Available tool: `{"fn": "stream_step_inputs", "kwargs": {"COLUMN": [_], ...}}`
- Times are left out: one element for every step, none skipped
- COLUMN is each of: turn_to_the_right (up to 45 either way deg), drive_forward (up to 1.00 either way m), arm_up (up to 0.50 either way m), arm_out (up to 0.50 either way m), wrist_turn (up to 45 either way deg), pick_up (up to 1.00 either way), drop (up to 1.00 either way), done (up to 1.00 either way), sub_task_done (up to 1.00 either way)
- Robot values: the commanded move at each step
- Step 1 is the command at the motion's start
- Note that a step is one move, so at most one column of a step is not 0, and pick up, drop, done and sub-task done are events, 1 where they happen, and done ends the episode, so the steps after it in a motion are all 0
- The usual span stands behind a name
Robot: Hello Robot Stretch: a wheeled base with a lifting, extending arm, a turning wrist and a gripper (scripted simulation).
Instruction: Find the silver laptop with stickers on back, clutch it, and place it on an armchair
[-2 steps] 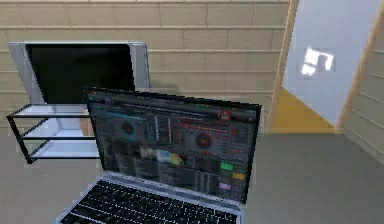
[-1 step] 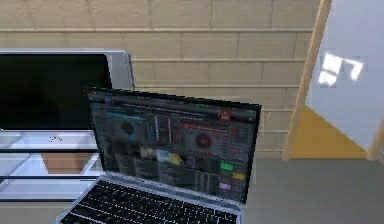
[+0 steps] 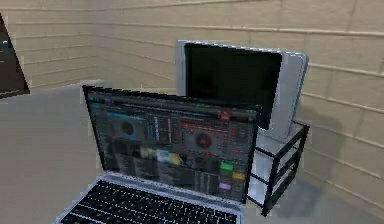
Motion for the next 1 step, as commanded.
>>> {"fn": "stream_step_inputs", "kwargs": {"turn_to_the_right": [0.0], "drive_forward": [0.55], "arm_up": [0.00], "arm_out": [0.00], "wrist_turn": [0.0], "pick_up": [0.00], "drop": [0.00], "done": [0.00], "sub_task_done": [0.00]}}
